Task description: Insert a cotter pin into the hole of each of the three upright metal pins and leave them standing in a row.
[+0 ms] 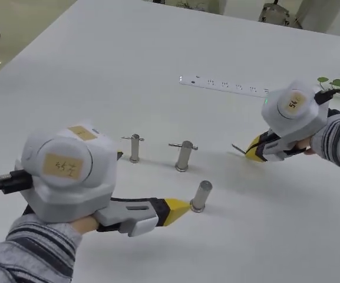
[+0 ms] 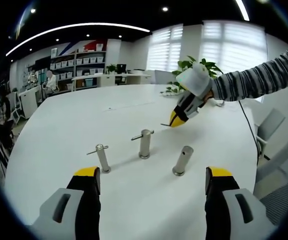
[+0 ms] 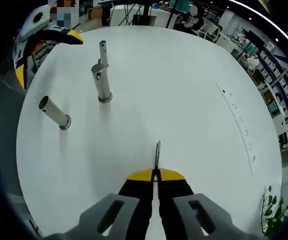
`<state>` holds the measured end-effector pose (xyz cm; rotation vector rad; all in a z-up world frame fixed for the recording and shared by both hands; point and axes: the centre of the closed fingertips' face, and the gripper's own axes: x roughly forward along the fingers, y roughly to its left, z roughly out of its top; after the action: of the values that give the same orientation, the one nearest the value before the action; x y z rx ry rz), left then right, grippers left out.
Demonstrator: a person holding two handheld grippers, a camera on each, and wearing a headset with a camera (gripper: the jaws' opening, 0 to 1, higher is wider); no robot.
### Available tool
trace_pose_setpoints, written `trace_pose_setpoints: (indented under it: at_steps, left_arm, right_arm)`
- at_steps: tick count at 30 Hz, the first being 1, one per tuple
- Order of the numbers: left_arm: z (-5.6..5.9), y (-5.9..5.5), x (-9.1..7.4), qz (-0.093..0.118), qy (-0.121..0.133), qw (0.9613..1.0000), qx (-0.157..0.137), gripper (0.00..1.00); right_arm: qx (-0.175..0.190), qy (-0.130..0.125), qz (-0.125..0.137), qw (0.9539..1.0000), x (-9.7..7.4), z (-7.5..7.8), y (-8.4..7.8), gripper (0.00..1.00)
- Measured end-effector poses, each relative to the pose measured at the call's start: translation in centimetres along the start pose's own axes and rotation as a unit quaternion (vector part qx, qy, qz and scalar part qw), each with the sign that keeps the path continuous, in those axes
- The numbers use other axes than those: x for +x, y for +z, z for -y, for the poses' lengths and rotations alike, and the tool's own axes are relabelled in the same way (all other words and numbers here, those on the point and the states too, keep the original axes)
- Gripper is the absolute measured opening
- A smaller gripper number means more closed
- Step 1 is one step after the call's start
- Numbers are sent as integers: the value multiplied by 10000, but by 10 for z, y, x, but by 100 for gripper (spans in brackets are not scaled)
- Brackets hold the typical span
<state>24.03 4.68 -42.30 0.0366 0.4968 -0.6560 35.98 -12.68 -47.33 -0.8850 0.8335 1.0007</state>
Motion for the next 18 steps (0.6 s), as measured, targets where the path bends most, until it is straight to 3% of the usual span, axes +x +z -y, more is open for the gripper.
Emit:
trace_pose_setpoints:
  at_steps: [5, 12, 18]
  left_arm:
    - [7, -2, 2, -29, -67, 9999, 100, 83]
    - [21, -1, 4, 27, -317, 9995, -19, 76]
    - [32, 2, 6, -49, -503, 9987, -24, 69]
  right_arm:
    - [-99, -101, 104, 9998, -11, -5, 4, 0]
    - [-343, -151, 293, 9989, -22, -14, 12, 0]
    - [-791, -139, 399, 9960, -35, -36, 20, 0]
